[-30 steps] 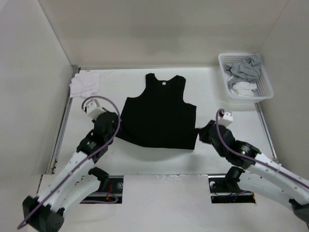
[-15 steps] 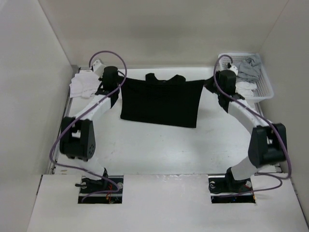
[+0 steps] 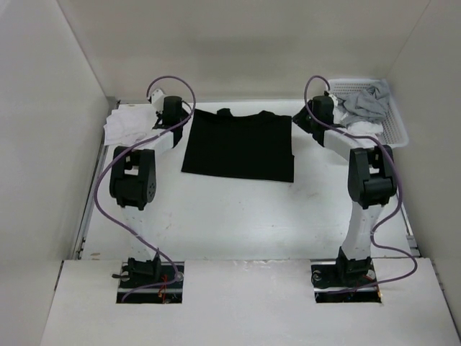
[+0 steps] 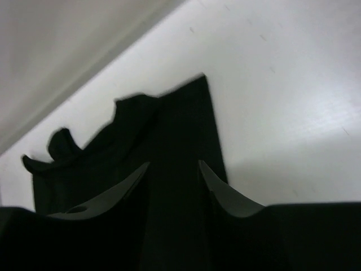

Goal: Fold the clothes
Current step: Fold the tank top

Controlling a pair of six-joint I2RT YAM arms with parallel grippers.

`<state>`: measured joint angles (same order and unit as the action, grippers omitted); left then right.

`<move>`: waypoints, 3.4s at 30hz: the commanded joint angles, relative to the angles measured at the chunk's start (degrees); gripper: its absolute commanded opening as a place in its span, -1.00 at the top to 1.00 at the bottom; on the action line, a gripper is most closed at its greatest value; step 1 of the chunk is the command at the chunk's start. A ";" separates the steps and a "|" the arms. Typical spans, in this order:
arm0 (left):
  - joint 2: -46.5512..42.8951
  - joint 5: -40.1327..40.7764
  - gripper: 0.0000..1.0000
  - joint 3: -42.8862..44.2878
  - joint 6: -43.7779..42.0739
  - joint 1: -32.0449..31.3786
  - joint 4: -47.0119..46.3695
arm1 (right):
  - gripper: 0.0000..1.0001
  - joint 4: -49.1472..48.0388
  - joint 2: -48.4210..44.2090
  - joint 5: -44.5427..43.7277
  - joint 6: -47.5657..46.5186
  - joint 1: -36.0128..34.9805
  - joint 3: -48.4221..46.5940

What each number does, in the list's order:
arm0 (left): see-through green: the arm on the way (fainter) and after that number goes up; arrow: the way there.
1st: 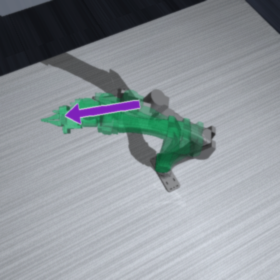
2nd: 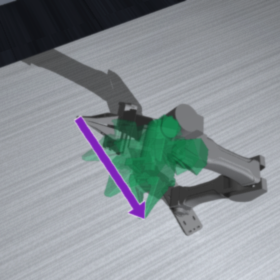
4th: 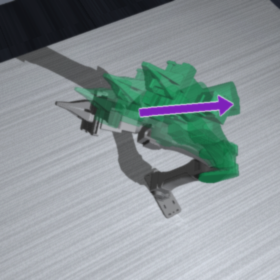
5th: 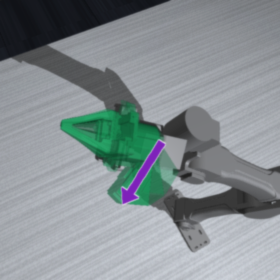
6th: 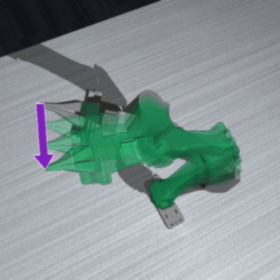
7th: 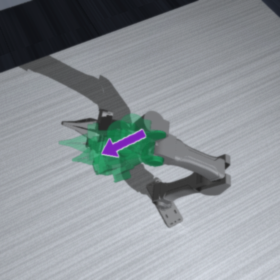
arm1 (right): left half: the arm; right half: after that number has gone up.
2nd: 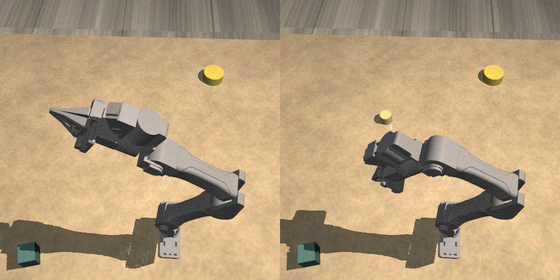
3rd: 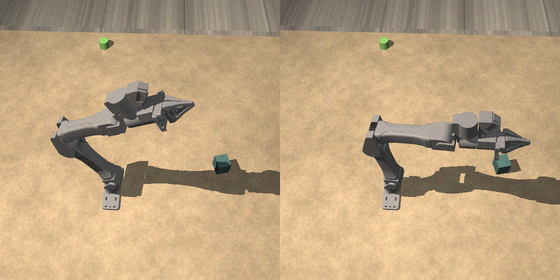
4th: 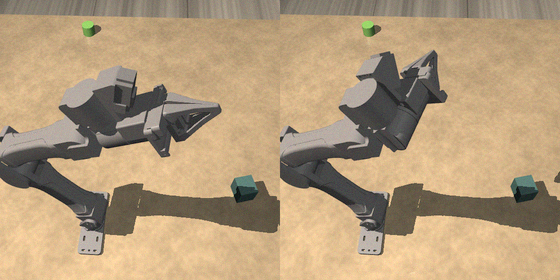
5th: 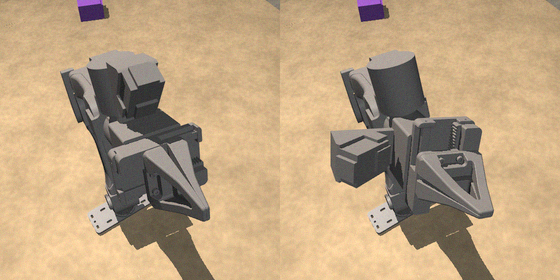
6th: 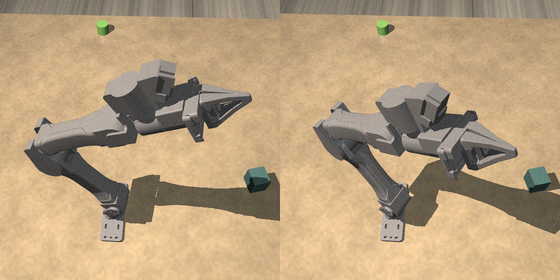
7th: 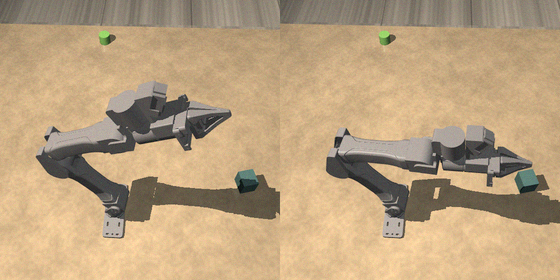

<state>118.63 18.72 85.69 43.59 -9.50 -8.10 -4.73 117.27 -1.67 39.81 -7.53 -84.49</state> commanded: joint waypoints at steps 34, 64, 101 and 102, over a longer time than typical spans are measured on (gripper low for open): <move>-23.97 -9.67 0.92 -53.43 16.43 2.07 -24.16 | 0.10 -16.54 -33.61 -8.61 8.17 -11.58 53.91; -38.38 -12.74 0.97 -67.85 13.97 11.12 -23.72 | 0.46 -20.31 -29.12 -6.16 13.01 -20.99 57.07; -97.64 -8.18 0.99 -40.06 5.27 4.27 29.55 | 1.00 26.63 -90.74 -42.45 1.59 -63.19 35.00; -95.97 -8.70 0.99 -42.08 5.80 4.27 28.41 | 1.00 25.66 -89.08 -41.49 1.41 -60.57 35.70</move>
<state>18.72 10.09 47.75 49.89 -5.65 18.72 20.53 24.23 -38.92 42.11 -70.76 -50.76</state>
